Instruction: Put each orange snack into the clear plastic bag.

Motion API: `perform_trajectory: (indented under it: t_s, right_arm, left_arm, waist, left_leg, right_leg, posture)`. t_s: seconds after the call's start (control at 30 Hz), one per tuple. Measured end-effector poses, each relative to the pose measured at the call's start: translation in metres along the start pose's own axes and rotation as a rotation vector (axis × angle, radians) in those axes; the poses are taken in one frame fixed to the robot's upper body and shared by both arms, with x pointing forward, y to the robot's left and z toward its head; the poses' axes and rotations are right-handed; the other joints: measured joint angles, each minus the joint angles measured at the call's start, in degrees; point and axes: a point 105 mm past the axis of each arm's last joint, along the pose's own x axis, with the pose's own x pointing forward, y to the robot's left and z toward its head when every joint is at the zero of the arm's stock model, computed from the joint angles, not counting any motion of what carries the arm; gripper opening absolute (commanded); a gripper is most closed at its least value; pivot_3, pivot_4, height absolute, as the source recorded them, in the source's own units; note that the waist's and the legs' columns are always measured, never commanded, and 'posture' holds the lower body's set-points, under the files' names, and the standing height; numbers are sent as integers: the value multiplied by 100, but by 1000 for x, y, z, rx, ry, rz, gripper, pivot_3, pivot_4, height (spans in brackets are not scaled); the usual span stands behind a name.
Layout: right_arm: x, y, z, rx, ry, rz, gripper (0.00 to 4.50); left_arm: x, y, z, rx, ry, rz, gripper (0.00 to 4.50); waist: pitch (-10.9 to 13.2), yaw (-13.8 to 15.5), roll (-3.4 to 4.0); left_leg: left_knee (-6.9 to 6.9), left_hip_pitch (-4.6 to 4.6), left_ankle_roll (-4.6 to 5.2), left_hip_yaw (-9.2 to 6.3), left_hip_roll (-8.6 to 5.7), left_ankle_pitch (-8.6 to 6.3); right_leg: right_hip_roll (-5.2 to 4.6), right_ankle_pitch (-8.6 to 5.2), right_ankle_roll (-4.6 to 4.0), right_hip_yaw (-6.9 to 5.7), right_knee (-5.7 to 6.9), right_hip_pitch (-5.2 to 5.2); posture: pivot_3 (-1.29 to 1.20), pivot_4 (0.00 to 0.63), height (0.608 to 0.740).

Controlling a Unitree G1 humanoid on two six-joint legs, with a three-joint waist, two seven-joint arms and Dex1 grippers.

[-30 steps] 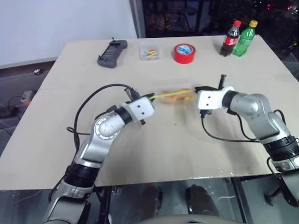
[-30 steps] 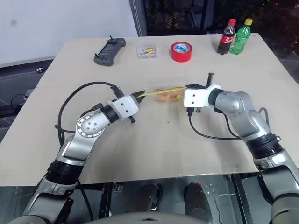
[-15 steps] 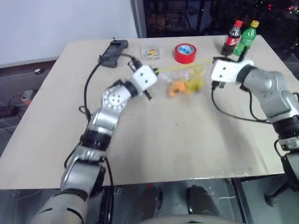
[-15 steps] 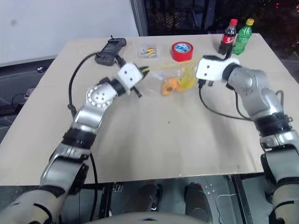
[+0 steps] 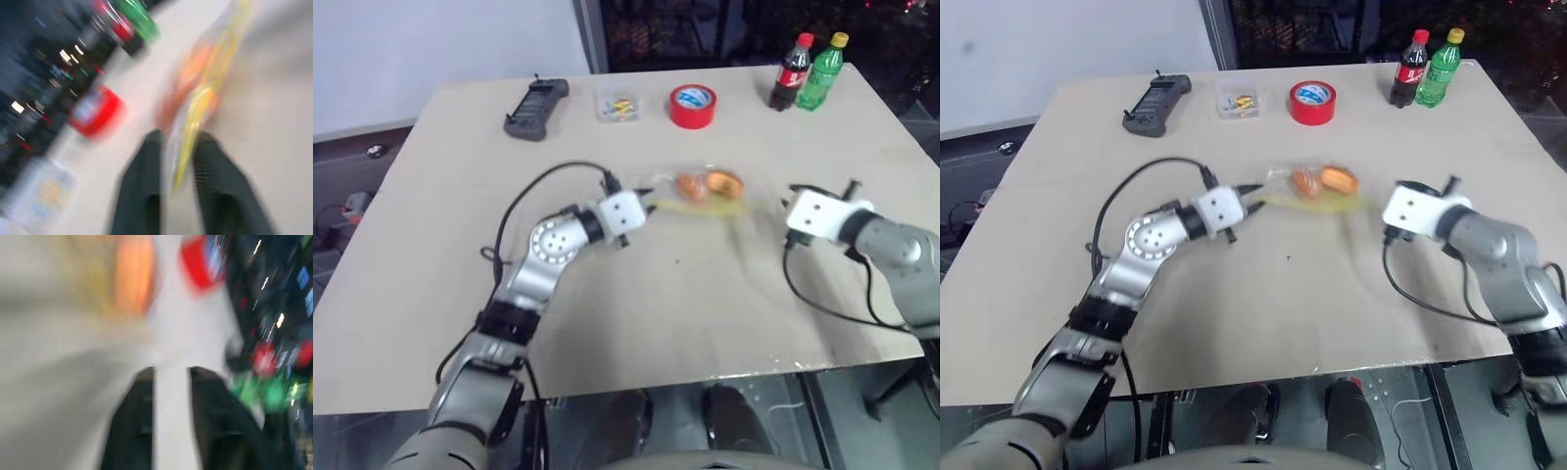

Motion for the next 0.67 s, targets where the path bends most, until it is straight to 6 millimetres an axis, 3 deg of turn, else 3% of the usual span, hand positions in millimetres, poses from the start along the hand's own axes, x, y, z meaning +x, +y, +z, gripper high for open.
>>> perform_trajectory:
  t_s: [0.1, 0.13, 0.23, 0.4, 0.6, 0.67]
  right_arm:
    - [-7, 16, 0, 35, 0, 41, 3933]
    - [-10, 23, 0, 74, -5, 61, 4472]
    - [-22, 23, 2, 203, -28, 54, 4500]
    - [-55, 26, 1, 549, -120, 116, 4500]
    - [-85, 25, -6, 670, -112, 237, 4500]
    - [-89, 21, -5, 669, -119, 242, 4500]
  left_arm:
    - [-7, -14, 4, -24, -1, -37, 3814]
    - [-10, -18, 10, -61, -13, -51, 4405]
    - [-26, -14, 17, -231, -36, -36, 4479]
    - [-87, -7, 5, -518, 34, -80, 4479]
    - [-133, 3, 9, -657, 71, -124, 4479]
    - [-137, 6, 15, -663, 55, -130, 4479]
  waist:
    - [0, 42, 1]
    - [4, 64, 4]
    - [4, 75, 5]
    - [4, 84, 6]
    - [5, 190, 8]
    - [4, 220, 8]
  left_leg:
    - [3, 54, -7, -3, 8, 3]
    - [-7, 113, 17, -3, 8, -12]
    - [-14, 134, 21, -4, 11, -15]
    - [-22, 130, 7, -6, 24, -7]
    - [-24, 130, 25, -4, 23, -19]
    - [-26, 131, 25, -5, 24, -20]
  right_leg:
    - [6, 9, 3, -2, 9, 56]
    - [8, 7, 4, -3, 0, 116]
    - [9, 6, 6, -4, -9, 138]
    - [12, 6, 1, -3, -21, 131]
    - [8, 7, 1, -8, -40, 140]
    - [0, 7, 2, -10, -44, 144]
  posture:
    - [0, 150, 740]
    - [0, 150, 740]
    - [0, 150, 740]
    - [0, 150, 740]
    - [0, 150, 740]
    - [0, 150, 740]
